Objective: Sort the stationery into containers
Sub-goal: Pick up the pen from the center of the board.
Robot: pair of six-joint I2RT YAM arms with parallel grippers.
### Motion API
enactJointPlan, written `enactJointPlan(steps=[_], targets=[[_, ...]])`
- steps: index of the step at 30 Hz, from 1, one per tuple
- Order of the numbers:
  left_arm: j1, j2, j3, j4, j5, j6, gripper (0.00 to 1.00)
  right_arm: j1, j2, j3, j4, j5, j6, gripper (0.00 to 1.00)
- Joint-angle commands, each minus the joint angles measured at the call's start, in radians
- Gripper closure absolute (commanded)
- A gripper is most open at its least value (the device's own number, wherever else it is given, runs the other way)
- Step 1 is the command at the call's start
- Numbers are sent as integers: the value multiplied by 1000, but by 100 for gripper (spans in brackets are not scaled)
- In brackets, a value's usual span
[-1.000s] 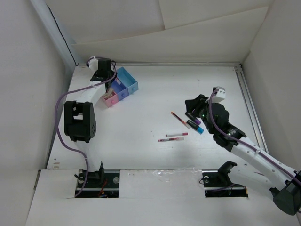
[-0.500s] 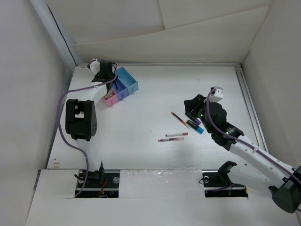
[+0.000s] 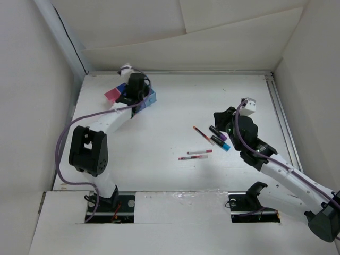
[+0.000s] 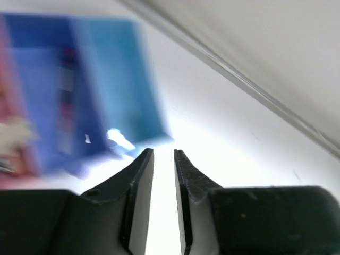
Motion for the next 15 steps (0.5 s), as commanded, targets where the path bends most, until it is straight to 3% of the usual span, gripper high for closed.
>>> enactJointPlan(steps=[1,7,15], targets=[[-190,-103,-54,77,-49,65,83,-4,-52,16,40,76,-8,86],[-465,-77,-175,123,-75,13,85,-4,-26,28,17,109,12,91],[-639,141,-47,-13,-141,-105,69,-4,-76,18,7,150,21,74]])
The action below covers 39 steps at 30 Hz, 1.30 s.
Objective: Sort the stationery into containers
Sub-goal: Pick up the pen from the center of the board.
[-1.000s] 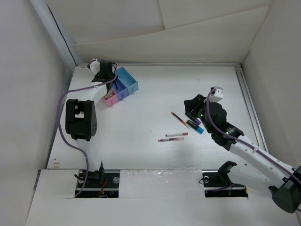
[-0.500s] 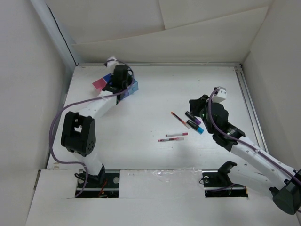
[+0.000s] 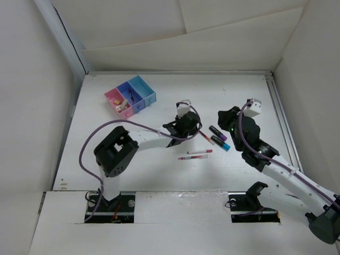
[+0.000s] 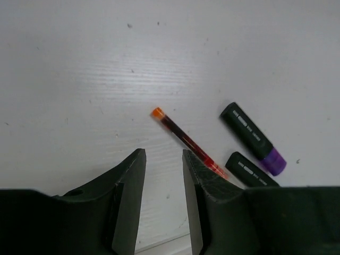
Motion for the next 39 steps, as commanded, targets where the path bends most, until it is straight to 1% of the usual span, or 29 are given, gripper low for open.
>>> enactJointPlan(steps=[1,2,4,9,12,16,20,27,28,32,36,38,39], targets=[[-25,71,128,-72,-89,-63,69,-4,-57,17,19,41,8,74],[-38,116,147,-86,-99,-63,69,-4,-57,17,19,41,8,73],[-38,150,172,-86,-99,-86,69,-4,-71,8,19,41,8,71],[-38,203,204,-86,-88,-95,68,-4,-71,8,19,21,8,67],[-38,227,257,-109,-88,-86,68,-4,-62,17,19,0,8,67],[-38,261,279,-118,-97,-77,65,-4,-62,17,19,-9,8,67],[-38,301,317,-127,-87,-68,65,-4,-62,17,19,-9,8,66],[-48,313,307,-146,-113,-68,65,-4,-62,17,19,-19,8,66],[-48,313,307,-146,-113,-59,66,-4,-62,17,19,-19,8,66],[-48,347,339,-166,-127,-59,66,-4,-62,17,19,-19,8,66],[-57,384,382,-186,-152,-49,74,-4,-62,17,19,-19,8,66],[-57,396,382,-210,-191,-49,78,-4,-73,17,19,-10,8,66],[-57,396,382,-210,-205,-49,84,-4,-82,17,19,-9,8,66]])
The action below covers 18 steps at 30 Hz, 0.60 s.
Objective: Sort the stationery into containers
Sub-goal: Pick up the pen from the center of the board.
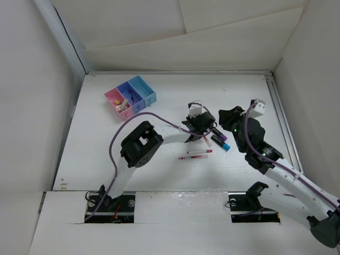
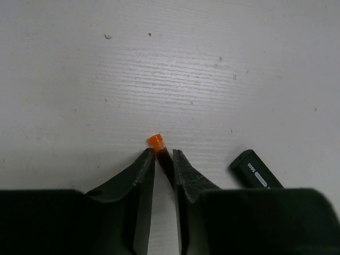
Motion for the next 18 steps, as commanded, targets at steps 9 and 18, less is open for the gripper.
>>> enactJointPlan(steps=[9,18], targets=[[13,-14,11,-112,-180,15,100,-4,-22,17,25,5,3,66],[125,-48,-51,-81,-183,6,100,-4,-22,8,25,-6,3,65]])
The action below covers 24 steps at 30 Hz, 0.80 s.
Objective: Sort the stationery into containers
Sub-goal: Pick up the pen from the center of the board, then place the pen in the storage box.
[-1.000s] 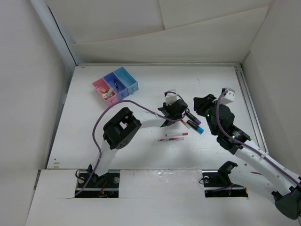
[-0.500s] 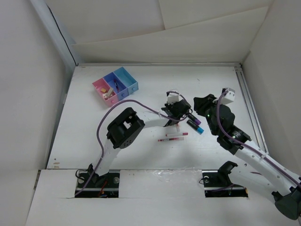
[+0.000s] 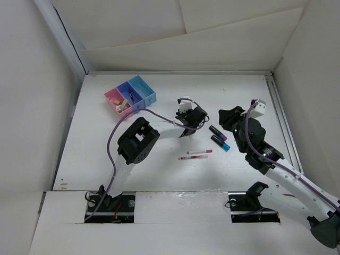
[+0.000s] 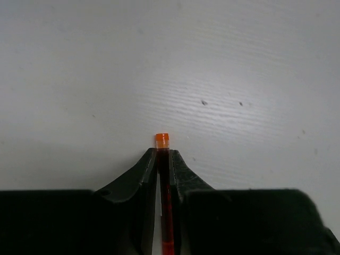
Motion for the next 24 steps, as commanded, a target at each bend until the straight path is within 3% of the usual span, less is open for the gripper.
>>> enactJointPlan(steps=[1,8,13,17,20,24], targets=[[74,-48,-41,-28,-12,-1,96,-4,-15,8,25,-16,3,65],[83,-93,-71,-28,0,66,74,-4,3,8,25,-16,3,65],[74,-127,-129,-28,0,77,74,-4,13,8,34,-16,3,65],[43,-136,-162,-37,52,77,65,-4,13,8,34,-25,3,65],[34,-136,-174,-49,52,65,65,-4,22,17,34,-25,3,65],[34,-136,-188,-49,52,55,75,-4,22,17,34,-25,3,65]])
